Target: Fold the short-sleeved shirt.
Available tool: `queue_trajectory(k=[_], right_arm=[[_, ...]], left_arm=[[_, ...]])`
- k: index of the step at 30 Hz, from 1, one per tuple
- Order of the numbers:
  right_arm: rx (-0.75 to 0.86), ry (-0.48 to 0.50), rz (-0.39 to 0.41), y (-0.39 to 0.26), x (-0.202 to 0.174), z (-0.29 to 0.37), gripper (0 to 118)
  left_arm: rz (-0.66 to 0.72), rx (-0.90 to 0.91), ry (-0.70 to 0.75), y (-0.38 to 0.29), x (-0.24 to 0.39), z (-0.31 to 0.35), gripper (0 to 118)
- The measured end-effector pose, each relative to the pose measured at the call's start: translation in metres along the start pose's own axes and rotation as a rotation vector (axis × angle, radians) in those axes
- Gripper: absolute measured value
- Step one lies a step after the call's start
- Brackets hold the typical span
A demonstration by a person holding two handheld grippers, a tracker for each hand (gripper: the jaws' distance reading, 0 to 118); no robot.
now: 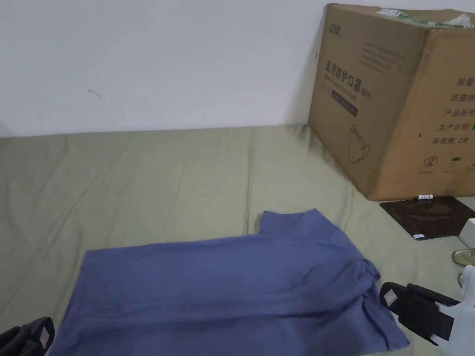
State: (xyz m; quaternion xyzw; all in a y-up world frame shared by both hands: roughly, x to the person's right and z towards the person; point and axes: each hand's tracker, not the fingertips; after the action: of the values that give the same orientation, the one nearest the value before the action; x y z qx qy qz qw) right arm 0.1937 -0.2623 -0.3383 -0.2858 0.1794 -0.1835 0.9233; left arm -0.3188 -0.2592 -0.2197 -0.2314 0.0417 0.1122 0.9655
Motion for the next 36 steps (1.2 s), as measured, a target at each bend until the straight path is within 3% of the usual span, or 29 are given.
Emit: queue_trajectory(k=[2,4,7,8,9,11,12,13,17,19,22,23,25,27,28,30,31,32,33,34,36], right_arm=[[0.008,-0.02,0.007,-0.007,-0.009,0.003,0],[-0.013,0.0,0.002,-0.007,-0.011,0.003,0],[-0.042,0.018,-0.001,-0.008,-0.013,0.001,0],[-0.051,0.028,-0.007,-0.008,-0.013,0.001,0],[-0.063,0.041,-0.015,-0.008,-0.012,0.001,0],[-0.081,0.051,-0.026,-0.008,-0.013,0.002,0],[-0.084,0.052,-0.028,-0.009,-0.013,0.005,0],[-0.09,0.058,-0.031,-0.011,-0.014,0.007,0],[-0.134,0.022,-0.005,-0.017,-0.019,0.013,0],[-0.149,0.021,-0.006,-0.018,-0.018,0.013,0],[-0.153,0.011,-0.025,-0.019,-0.013,0.012,0],[-0.147,0.004,-0.034,-0.018,-0.01,0.011,0],[-0.125,-0.005,-0.049,-0.017,-0.002,0.009,0],[-0.116,-0.02,-0.078,-0.013,0.008,0.0,0],[-0.121,-0.03,-0.09,-0.01,0.017,-0.007,0],[-0.141,-0.095,-0.108,-0.002,0.033,-0.022,1],[-0.151,-0.11,-0.121,0.005,0.043,-0.032,18],[-0.17,-0.119,-0.142,0.012,0.056,-0.043,56],[-0.192,-0.133,-0.167,0.018,0.064,-0.052,108],[-0.256,-0.17,-0.196,0.023,0.075,-0.067,117],[-0.336,-0.254,-0.201,0.027,0.092,-0.09,118]], left_arm=[[-0.059,-0.094,0.082,-0.002,-0.002,-0.003,0],[-0.078,-0.199,0.063,0.001,-0.014,-0.018,0],[0.031,-0.368,0.004,-0.001,-0.038,-0.053,2],[0.063,-0.361,-0.01,-0.004,-0.045,-0.064,9],[0.089,-0.375,-0.004,-0.005,-0.051,-0.073,35],[0.124,-0.434,0.052,-0.018,-0.066,-0.103,102],[0.133,-0.443,0.082,-0.025,-0.071,-0.113,118],[0.124,-0.413,0.14,-0.025,-0.075,-0.118,113],[0.121,-0.604,0.23,-0.073,-0.082,-0.167,114],[-0.028,-0.552,0.24,-0.079,-0.064,-0.169,118],[-0.011,-0.566,0.266,-0.073,-0.056,-0.169,111],[-0.017,-0.528,0.254,-0.069,-0.052,-0.154,101],[-0.06,-0.459,0.259,-0.068,-0.046,-0.139,67],[-0.026,-0.417,0.228,-0.065,-0.048,-0.12,16],[0.002,-0.402,0.196,-0.063,-0.048,-0.113,3],[0.046,-0.31,0.13,-0.054,-0.047,-0.096,3],[0.038,-0.27,0.134,-0.047,-0.046,-0.088,3],[0.019,-0.244,0.133,-0.039,-0.044,-0.081,3],[0.009,-0.237,0.123,-0.033,-0.042,-0.077,3],[0.012,-0.238,0.107,-0.028,-0.041,-0.073,3],[-0.003,-0.222,0.11,-0.019,-0.033,-0.069,3]])
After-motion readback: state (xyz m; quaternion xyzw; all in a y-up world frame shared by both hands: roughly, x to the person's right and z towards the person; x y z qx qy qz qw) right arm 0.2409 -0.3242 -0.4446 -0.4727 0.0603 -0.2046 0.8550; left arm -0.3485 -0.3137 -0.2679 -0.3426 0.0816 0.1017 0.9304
